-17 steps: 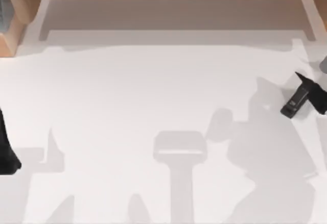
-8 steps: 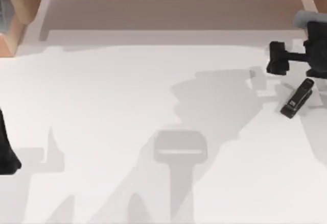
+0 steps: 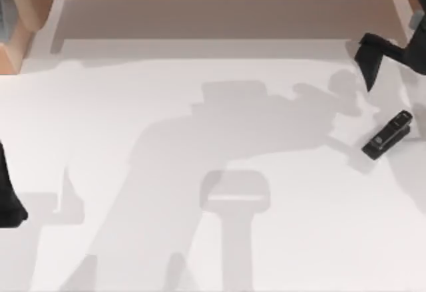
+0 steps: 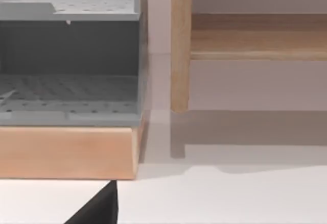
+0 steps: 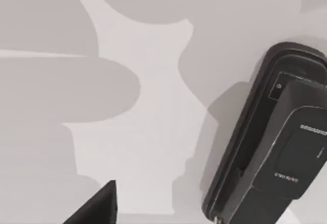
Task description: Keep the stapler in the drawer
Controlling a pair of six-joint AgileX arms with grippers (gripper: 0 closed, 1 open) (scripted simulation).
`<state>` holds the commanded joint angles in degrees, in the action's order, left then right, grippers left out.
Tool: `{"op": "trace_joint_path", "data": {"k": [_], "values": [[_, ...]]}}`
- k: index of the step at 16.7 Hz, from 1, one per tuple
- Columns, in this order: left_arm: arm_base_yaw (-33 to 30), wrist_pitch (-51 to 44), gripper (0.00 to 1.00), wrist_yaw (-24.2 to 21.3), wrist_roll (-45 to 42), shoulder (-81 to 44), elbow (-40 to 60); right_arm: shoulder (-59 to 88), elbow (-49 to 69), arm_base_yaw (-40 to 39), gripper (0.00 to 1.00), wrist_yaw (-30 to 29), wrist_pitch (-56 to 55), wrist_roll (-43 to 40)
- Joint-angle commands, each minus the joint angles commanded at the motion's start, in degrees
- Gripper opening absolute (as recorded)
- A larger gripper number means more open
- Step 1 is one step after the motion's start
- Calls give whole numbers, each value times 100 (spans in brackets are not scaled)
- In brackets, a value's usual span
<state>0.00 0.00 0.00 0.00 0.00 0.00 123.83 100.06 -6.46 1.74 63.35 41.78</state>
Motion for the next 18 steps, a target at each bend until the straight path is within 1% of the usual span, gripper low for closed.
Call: {"op": "trace_joint_path", "data": {"k": [2,4,10,12,18], "values": [[0,0,100,0,0,0,0,98,310,-32,100,-119,413,437],[0,0,100,0,0,0,0,144,479,-44,100,-179,610,653],[0,0,100,0,0,0,0,130,455,-15,100,-174,586,652],[0,0,100,0,0,0,0,198,289,-30,100,-182,376,645],[0,0,100,0,0,0,0,516,-452,-53,100,-185,-703,673]]}}
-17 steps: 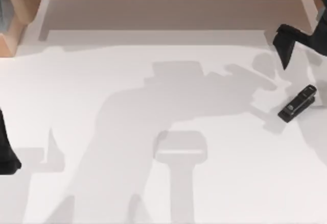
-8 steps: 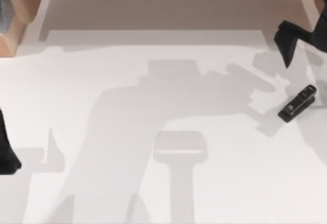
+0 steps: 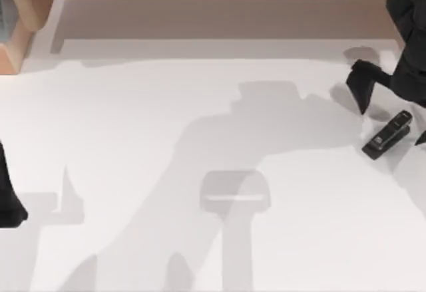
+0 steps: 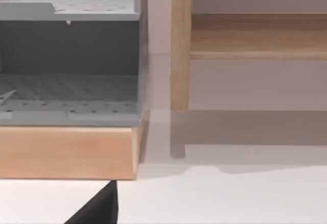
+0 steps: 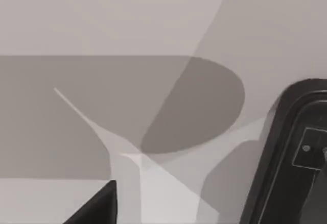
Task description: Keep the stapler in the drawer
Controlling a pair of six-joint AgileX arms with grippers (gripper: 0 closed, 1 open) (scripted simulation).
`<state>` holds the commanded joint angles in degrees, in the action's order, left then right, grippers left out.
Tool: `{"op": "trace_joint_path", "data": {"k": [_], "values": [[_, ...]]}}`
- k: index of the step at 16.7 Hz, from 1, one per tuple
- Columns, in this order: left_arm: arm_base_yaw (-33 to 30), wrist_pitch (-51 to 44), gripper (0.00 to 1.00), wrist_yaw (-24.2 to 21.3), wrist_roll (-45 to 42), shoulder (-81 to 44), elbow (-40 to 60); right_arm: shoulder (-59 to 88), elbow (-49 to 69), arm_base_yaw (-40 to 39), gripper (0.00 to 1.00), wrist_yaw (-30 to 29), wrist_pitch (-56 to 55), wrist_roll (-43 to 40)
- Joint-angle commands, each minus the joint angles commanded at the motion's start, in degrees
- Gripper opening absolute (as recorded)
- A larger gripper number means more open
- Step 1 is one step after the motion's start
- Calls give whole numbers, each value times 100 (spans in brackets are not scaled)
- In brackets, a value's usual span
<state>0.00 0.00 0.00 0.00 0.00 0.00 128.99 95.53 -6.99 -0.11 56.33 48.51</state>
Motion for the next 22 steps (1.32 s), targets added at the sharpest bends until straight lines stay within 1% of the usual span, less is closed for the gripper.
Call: {"op": "trace_joint_path", "data": {"k": [4,17,18,22], "values": [[0,0,100,0,0,0,0,22,-48,-2,100,0,-59,3],[0,0,100,0,0,0,0,22,-48,-2,2,0,-59,3],[0,0,100,0,0,0,0,22,-48,-2,0,0,-59,3],[0,0,100,0,0,0,0,22,-48,-2,0,0,-59,3]]}}
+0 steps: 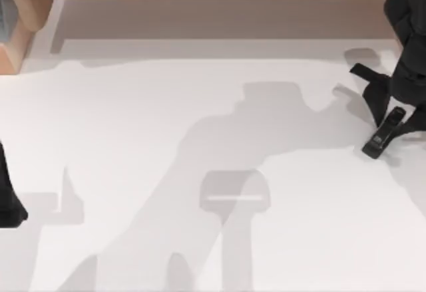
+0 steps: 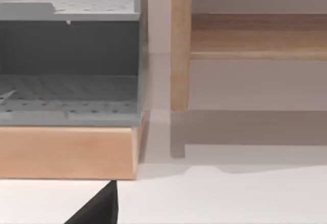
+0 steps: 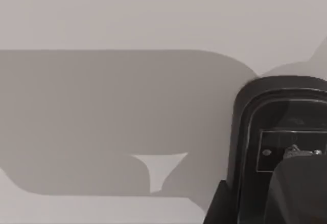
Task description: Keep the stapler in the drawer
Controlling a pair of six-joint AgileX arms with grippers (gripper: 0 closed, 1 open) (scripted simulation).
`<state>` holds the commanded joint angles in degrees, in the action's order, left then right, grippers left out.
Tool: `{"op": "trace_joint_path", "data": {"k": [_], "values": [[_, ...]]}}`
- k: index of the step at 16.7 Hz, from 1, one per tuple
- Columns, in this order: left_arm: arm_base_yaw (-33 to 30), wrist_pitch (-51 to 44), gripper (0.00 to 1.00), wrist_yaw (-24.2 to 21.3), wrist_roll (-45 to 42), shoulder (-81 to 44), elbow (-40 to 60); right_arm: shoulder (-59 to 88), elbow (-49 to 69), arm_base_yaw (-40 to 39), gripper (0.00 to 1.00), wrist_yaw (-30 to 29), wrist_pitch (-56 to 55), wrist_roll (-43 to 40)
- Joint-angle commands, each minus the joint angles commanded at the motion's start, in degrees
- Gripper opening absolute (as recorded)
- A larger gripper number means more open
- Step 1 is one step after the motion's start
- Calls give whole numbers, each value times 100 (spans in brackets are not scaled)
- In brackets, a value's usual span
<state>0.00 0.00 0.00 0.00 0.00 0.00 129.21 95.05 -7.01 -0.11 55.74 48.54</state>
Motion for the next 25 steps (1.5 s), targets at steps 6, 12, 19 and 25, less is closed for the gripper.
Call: {"op": "trace_joint_path", "data": {"k": [6,12,19,25], "values": [[0,0,100,0,0,0,0,-39,74,13,0,0,103,5],[0,0,100,0,0,0,0,-215,361,18,0,2,571,0],[0,0,100,0,0,0,0,-465,562,27,0,123,699,-221],[0,0,100,0,0,0,0,-945,1782,1173,0,351,1201,-1044]]}}
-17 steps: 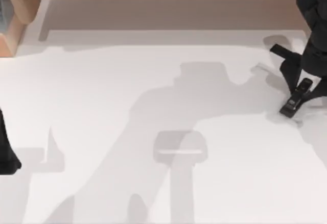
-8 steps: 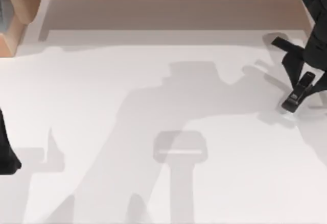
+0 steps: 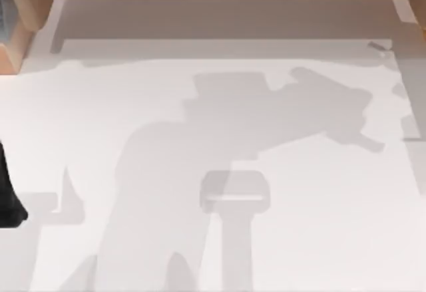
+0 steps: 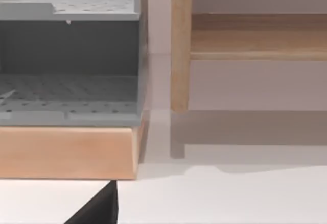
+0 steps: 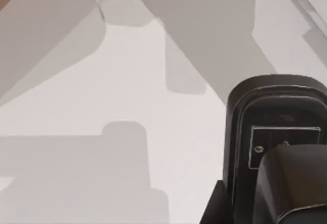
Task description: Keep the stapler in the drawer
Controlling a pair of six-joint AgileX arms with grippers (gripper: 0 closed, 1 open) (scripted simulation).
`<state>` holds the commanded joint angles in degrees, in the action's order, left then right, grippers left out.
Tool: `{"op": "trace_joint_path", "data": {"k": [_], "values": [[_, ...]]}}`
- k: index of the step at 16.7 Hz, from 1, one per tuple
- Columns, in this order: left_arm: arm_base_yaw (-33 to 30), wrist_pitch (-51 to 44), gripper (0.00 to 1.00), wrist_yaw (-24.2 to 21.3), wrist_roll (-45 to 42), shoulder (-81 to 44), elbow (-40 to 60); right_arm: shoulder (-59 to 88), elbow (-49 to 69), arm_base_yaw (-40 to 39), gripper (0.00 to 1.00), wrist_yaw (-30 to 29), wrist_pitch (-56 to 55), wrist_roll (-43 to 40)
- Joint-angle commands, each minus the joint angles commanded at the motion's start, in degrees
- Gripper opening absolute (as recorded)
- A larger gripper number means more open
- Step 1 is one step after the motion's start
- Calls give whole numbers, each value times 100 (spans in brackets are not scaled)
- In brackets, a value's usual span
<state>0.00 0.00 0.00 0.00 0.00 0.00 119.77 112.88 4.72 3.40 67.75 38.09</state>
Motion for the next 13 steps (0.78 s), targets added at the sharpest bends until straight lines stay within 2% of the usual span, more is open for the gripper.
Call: {"op": "trace_joint_path", "data": {"k": [4,8,13], "values": [[0,0,100,0,0,0,0,475,808,962,0,17,97,-692],[0,0,100,0,0,0,0,1013,1346,1354,0,30,128,-1143],[0,0,100,0,0,0,0,1396,2055,1820,0,-26,397,-2697]]}}
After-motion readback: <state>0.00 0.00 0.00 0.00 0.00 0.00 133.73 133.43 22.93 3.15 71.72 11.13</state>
